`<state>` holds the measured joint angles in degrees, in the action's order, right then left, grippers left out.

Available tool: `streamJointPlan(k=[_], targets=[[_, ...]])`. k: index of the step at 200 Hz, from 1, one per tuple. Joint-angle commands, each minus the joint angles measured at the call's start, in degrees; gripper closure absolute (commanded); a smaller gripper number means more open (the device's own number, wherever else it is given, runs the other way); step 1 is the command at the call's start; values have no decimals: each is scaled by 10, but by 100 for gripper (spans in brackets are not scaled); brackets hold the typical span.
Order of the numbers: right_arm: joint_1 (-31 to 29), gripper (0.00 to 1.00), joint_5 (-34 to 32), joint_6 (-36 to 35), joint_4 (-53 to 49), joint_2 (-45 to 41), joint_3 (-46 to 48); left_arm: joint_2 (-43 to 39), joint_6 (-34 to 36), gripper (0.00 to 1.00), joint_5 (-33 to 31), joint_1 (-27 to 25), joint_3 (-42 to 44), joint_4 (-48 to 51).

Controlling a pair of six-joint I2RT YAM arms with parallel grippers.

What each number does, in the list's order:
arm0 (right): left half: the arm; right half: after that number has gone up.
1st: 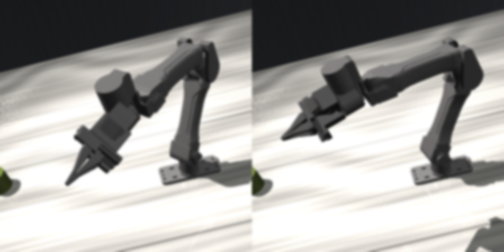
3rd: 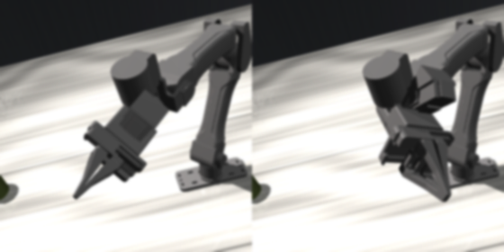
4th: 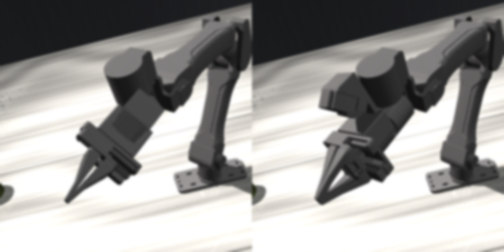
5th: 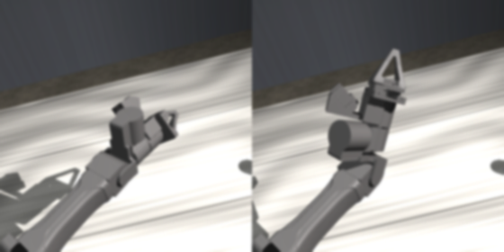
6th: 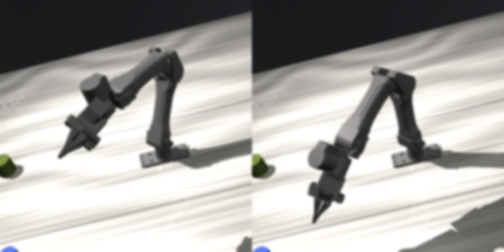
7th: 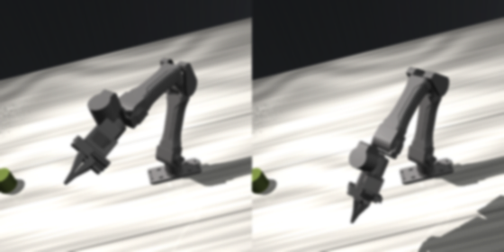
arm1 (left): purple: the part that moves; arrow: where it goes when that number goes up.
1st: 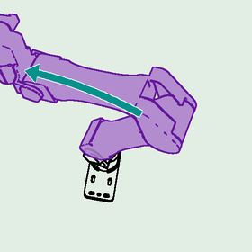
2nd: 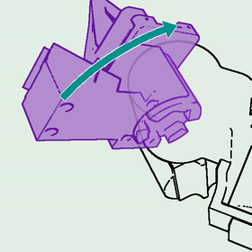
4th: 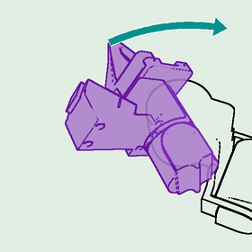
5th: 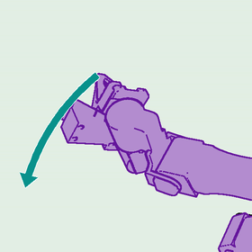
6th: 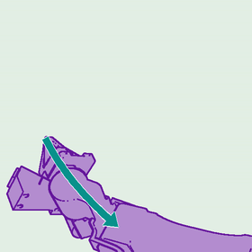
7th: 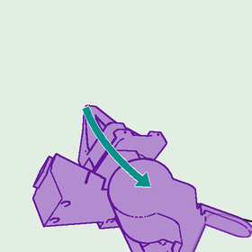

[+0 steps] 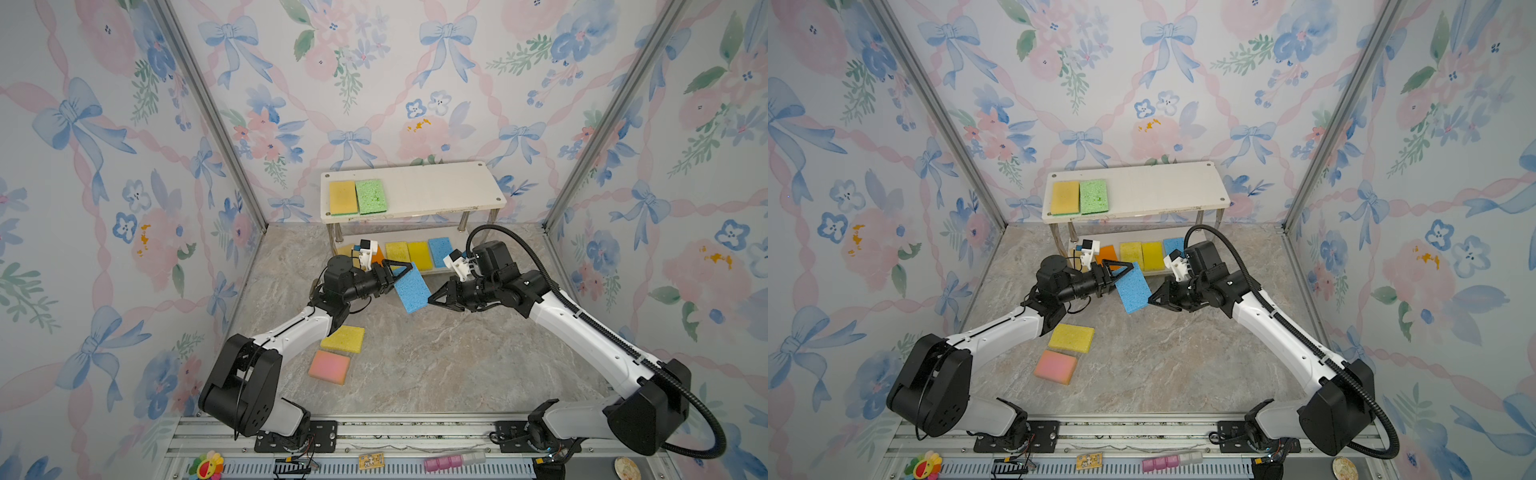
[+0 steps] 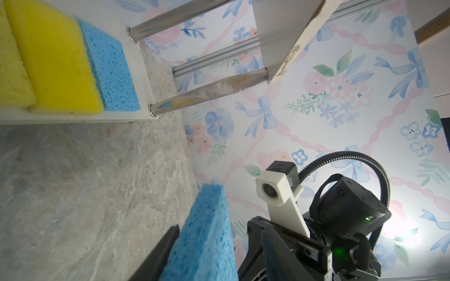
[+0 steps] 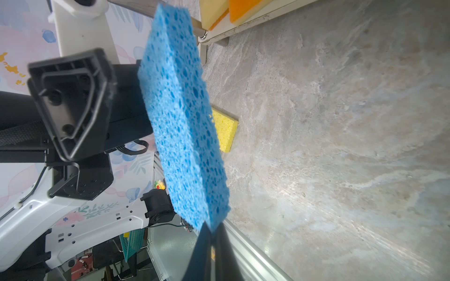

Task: Place and organize the cleaning sponges onto the shelf
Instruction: 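Raise the blue sponge to the top shelf while the left gripper draws back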

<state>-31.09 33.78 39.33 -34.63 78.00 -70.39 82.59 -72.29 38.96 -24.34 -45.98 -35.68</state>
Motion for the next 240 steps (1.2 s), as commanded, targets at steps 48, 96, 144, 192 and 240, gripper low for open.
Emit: streamJointPlan(k=[48, 96, 144, 192, 240], targets=[[11, 95, -107, -13, -76, -76, 1, -95, 116, 2, -63, 47, -35, 289], [-25, 95, -189, 32, -162, -146, -36, -153, 162, 2, -150, 17, 13, 441], [-59, 95, -199, 44, -143, -170, -54, -162, 200, 2, -178, 6, 17, 463], [-7, 95, -52, -50, -157, -114, -154, -181, 177, 2, -196, 95, 36, 462], [60, 95, 30, -48, -147, -73, -238, -185, 190, 2, -199, 108, 23, 461]])
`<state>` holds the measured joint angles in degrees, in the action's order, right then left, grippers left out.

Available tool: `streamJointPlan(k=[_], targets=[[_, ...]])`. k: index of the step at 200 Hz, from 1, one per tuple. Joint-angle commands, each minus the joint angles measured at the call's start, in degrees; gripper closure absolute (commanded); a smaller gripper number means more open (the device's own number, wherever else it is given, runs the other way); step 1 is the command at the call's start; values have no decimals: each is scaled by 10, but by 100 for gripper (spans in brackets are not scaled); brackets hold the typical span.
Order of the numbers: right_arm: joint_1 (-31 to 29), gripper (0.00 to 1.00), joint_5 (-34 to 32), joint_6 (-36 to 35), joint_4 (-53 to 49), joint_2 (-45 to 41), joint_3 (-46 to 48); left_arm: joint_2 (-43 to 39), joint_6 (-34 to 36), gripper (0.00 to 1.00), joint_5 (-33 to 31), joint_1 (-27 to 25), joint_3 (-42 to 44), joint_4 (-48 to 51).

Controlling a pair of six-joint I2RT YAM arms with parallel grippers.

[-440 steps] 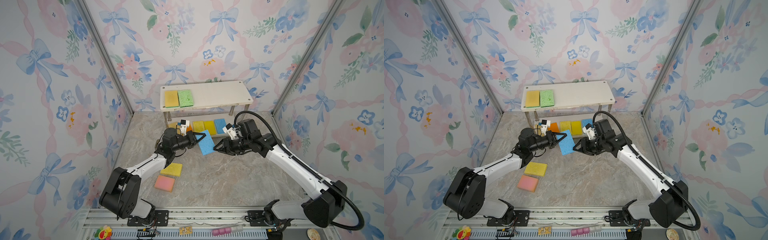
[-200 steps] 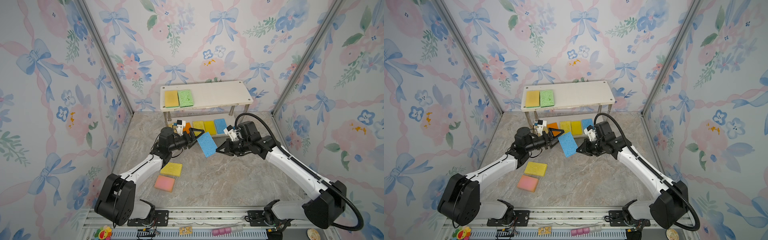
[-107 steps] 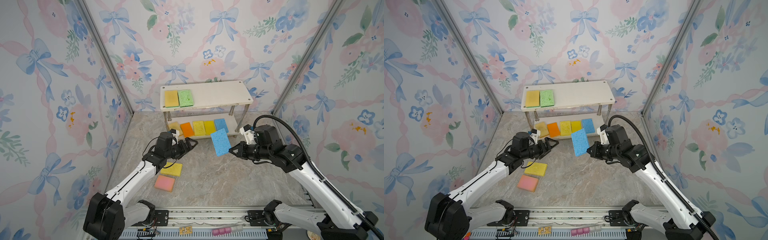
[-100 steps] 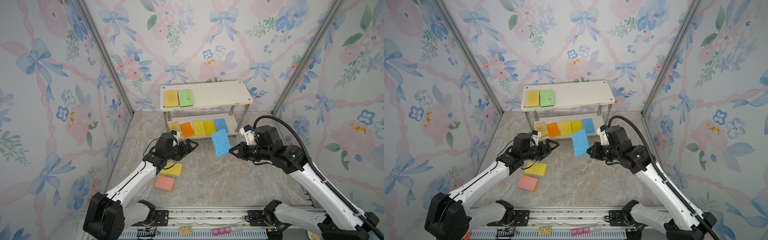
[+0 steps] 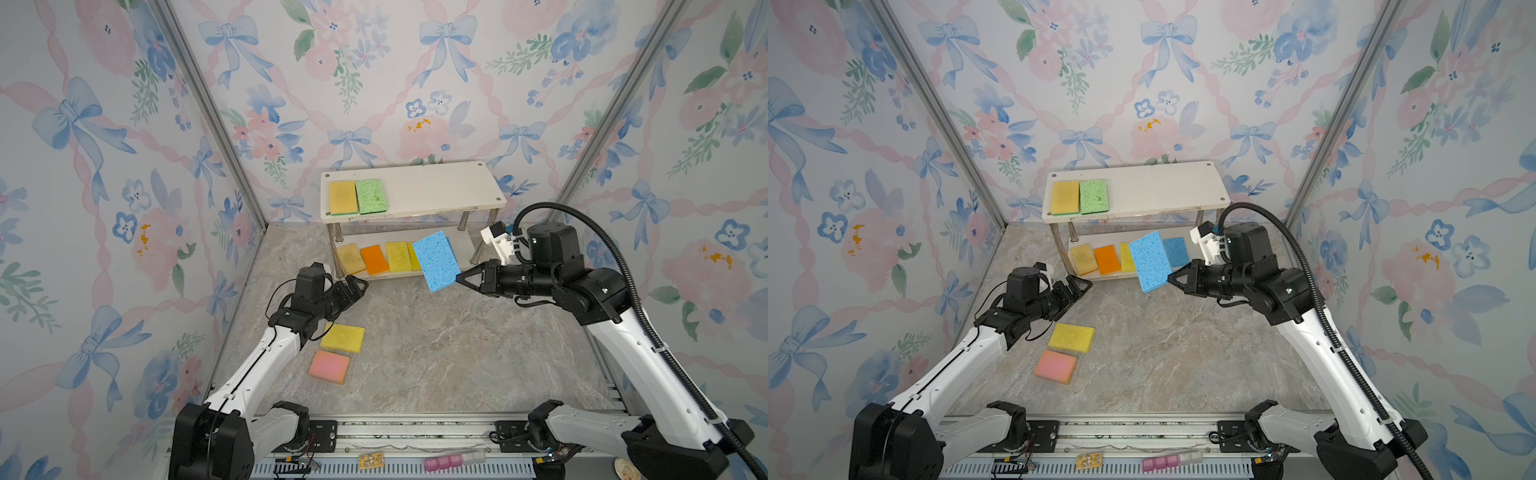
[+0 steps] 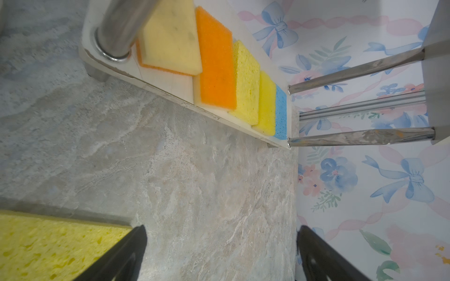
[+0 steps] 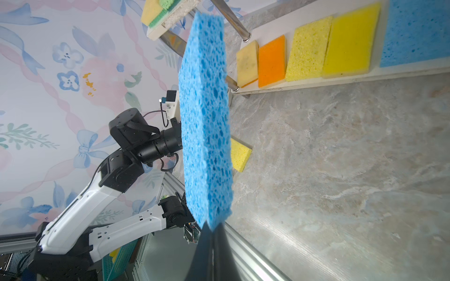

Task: Place and organize the cleaning sponges onto the shelf
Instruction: 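Raise the blue sponge to the top shelf while the left gripper draws back, then lower the blue sponge beside the green sponge and open the right gripper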

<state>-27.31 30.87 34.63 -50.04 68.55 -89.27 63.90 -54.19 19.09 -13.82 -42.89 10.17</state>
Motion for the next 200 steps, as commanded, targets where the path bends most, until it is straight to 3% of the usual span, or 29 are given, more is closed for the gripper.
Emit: streamJointPlan(k=[1, 42, 73, 112, 128, 159, 200], targets=[[22, 95, 59, 0, 9, 23, -52, 2, 10, 2, 0, 3, -9, 3], [25, 97, -13, 96, 70, 118, -161, 30, 87, 2, 17, 8, -32, 3], [24, 97, -12, 146, 104, 236, -289, 22, 102, 2, 44, 9, -19, 3], [26, 97, 10, 141, 63, 418, -506, -7, 131, 2, 34, 12, 0, 3], [30, 98, 24, 173, 68, 474, -562, -14, 118, 2, 52, 23, 2, 3], [38, 99, 43, 205, 78, 511, -589, -22, 143, 2, 77, 36, -10, 18], [57, 99, 54, 187, 58, 475, -519, -22, 139, 2, 96, 41, -3, 19]])
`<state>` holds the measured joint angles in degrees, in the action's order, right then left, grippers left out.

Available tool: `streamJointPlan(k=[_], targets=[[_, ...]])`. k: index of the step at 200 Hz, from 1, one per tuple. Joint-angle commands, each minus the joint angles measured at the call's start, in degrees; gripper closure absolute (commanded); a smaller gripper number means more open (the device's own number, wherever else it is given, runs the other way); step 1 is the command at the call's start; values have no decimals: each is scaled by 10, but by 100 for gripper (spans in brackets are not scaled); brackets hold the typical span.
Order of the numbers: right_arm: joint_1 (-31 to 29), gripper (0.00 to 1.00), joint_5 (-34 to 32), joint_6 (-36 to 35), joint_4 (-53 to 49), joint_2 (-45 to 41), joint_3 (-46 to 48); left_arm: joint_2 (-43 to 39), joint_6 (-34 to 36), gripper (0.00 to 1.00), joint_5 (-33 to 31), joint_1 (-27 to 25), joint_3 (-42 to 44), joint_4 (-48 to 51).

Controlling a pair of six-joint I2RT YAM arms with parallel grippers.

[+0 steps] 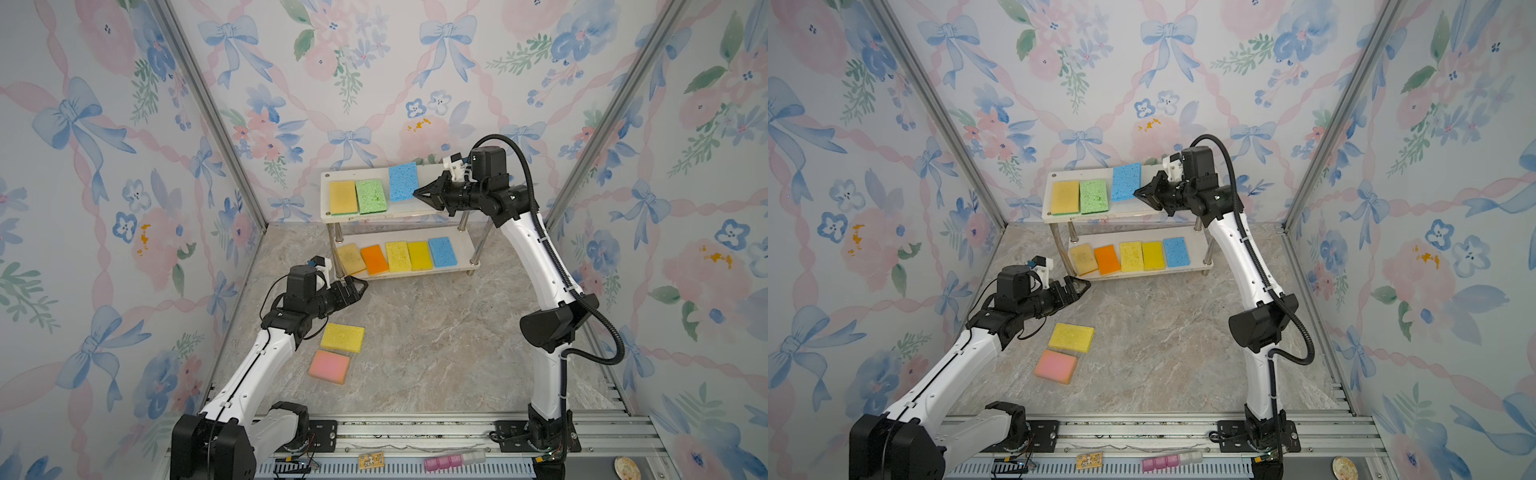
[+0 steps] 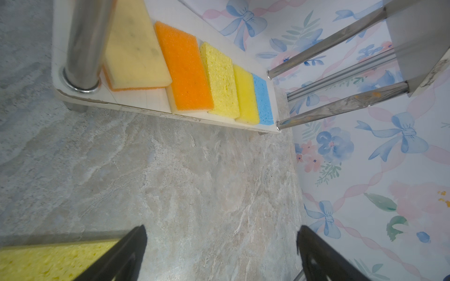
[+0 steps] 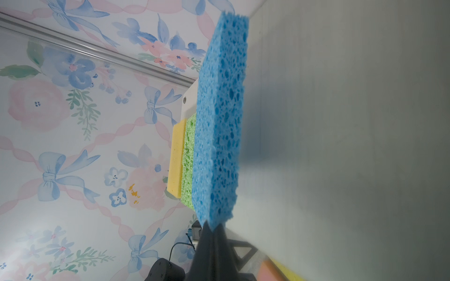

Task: Place and organize the cleaning sponges onto the shelf
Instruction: 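Lower the blue sponge beside the green sponge and open the right gripper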

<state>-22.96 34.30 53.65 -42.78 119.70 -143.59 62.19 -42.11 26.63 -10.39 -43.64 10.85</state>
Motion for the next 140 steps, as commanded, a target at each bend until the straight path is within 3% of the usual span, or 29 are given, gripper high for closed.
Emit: streamJointPlan(k=[1, 140], targets=[[13, 99, 20, -4, -16, -37, 26, -5, 18, 2, 21, 7, 6, 12], [9, 99, 79, -2, -29, -3, 22, 8, 27, 2, 42, 24, 16, 12]])
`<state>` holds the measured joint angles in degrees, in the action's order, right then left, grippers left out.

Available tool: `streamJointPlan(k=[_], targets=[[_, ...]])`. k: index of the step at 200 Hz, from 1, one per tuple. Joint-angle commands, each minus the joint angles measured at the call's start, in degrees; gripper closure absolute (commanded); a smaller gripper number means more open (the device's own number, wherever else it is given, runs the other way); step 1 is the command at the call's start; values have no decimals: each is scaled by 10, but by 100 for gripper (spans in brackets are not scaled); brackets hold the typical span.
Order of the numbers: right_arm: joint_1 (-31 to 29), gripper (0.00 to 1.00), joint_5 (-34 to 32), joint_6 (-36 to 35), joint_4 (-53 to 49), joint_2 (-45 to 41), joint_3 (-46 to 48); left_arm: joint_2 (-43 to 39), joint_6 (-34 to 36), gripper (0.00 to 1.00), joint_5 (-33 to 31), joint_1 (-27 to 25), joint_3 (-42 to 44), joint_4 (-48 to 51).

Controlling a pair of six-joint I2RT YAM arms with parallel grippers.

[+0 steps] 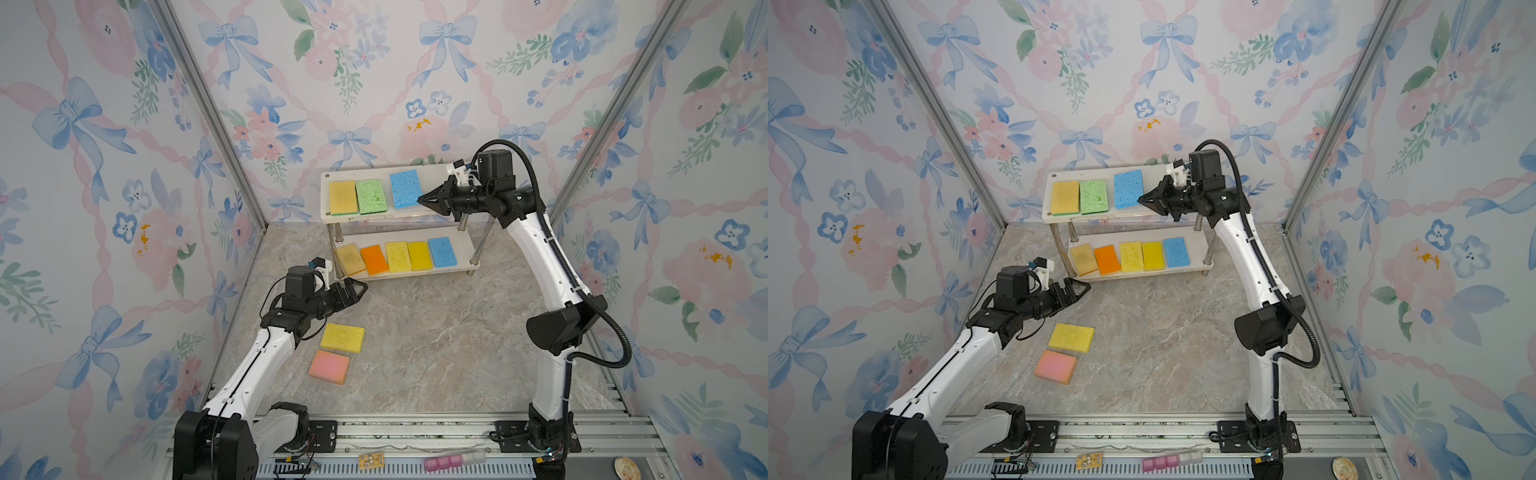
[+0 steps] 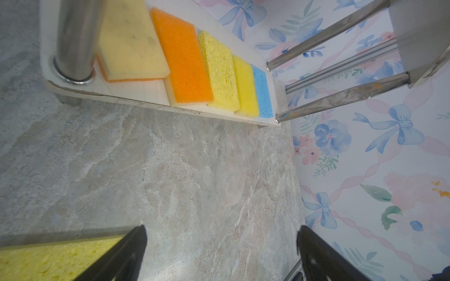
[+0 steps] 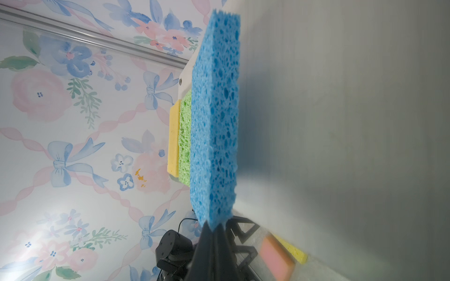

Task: Place and organize the cleaning sponges onto the shelf
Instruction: 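Lower the blue sponge beside the green sponge and open the right gripper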

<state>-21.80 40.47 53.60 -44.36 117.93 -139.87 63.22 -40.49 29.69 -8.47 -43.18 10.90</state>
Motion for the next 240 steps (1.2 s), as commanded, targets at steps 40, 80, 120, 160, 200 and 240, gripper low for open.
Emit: streamJointPlan(k=[40, 80, 120, 160, 200, 240], targets=[[-4, 99, 19, 1, -8, 24, -15, -7, 10, 2, 13, 6, 17, 12], [-8, 99, 22, 3, -9, 31, -17, -12, 8, 2, 15, 8, 23, 11], [-12, 98, 22, 7, -4, 36, -19, -9, 8, 2, 15, 9, 20, 11], [-17, 98, 24, 15, 3, 42, -24, -8, 9, 2, 15, 10, 18, 12], [-18, 83, 23, 11, 1, 45, -26, -11, 8, 2, 16, 10, 21, 11], [-14, 68, 13, -5, -16, 36, -24, -15, 7, 2, 17, 11, 22, 11]])
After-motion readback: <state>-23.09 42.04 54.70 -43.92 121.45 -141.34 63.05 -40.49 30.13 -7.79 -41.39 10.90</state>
